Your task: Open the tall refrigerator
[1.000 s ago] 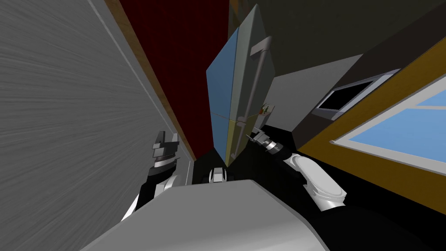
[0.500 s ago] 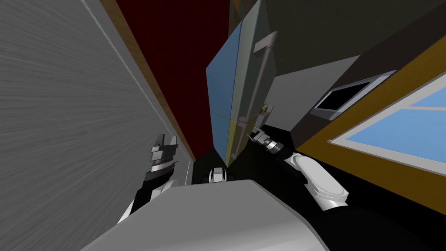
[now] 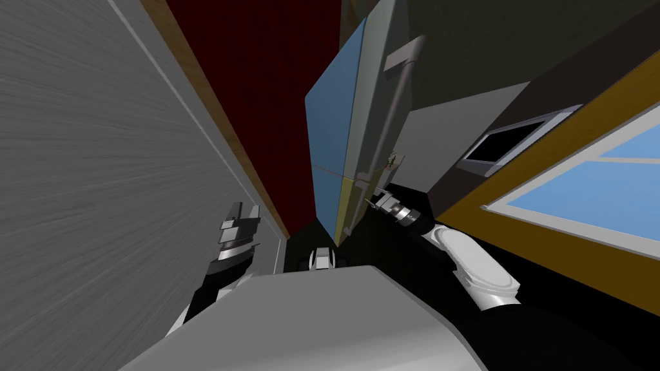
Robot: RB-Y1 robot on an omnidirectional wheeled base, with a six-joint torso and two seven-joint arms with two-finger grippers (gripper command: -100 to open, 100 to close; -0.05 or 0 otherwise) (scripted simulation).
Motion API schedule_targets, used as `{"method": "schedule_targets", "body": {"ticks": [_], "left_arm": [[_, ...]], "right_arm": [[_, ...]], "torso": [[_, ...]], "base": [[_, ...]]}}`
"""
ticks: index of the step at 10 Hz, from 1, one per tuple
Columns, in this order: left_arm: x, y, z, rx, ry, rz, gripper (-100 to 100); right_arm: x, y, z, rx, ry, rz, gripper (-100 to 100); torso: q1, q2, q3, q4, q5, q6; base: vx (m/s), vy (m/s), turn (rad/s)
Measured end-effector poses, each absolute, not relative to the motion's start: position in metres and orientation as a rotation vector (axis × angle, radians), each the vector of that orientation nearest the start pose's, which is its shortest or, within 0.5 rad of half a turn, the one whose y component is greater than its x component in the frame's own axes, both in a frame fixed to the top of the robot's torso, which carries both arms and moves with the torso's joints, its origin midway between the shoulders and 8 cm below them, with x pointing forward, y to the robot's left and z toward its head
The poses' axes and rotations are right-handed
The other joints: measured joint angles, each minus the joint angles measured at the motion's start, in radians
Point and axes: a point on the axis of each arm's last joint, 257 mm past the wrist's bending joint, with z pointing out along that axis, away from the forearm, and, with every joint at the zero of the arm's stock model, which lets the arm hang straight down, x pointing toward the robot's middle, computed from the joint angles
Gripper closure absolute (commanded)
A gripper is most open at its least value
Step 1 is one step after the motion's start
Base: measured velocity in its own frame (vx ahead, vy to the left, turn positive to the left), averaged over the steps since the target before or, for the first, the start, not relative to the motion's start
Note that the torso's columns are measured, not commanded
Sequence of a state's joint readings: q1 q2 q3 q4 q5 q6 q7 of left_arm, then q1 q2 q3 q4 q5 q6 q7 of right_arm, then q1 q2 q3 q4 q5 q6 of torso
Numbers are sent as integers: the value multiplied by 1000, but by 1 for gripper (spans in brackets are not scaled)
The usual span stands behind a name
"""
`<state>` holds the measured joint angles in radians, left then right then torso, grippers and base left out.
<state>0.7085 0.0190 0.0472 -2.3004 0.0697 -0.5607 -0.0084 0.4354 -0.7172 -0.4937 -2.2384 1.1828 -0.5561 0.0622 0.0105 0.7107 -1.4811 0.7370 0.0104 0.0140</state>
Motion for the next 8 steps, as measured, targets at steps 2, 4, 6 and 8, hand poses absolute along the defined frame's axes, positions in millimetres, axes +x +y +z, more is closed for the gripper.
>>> {"method": "schedule_targets", "body": {"ticks": [2, 4, 6, 8], "left_arm": [[303, 323, -21, -764, 677, -1173, 0], [300, 326, -26, -771, 693, -1158, 0], [298, 328, -30, -778, 704, -1148, 0], [297, 329, -31, -782, 707, -1143, 0]], "right_arm": [[392, -315, -10, -852, 1248, -198, -100], [392, -317, -10, -869, 1247, -215, -100], [393, -317, -9, -883, 1246, -230, -100], [393, -318, -7, -880, 1245, -226, 100]], "torso": [[-3, 5, 3, 1, -1, -3], [-4, 7, 3, 1, -2, -4], [-5, 13, 2, 1, -5, -6], [-4, 16, 2, 0, -7, -10]], "base": [[17, 31, -50], [34, 37, -44], [-14, 5, 23], [64, 14, 27]]}}
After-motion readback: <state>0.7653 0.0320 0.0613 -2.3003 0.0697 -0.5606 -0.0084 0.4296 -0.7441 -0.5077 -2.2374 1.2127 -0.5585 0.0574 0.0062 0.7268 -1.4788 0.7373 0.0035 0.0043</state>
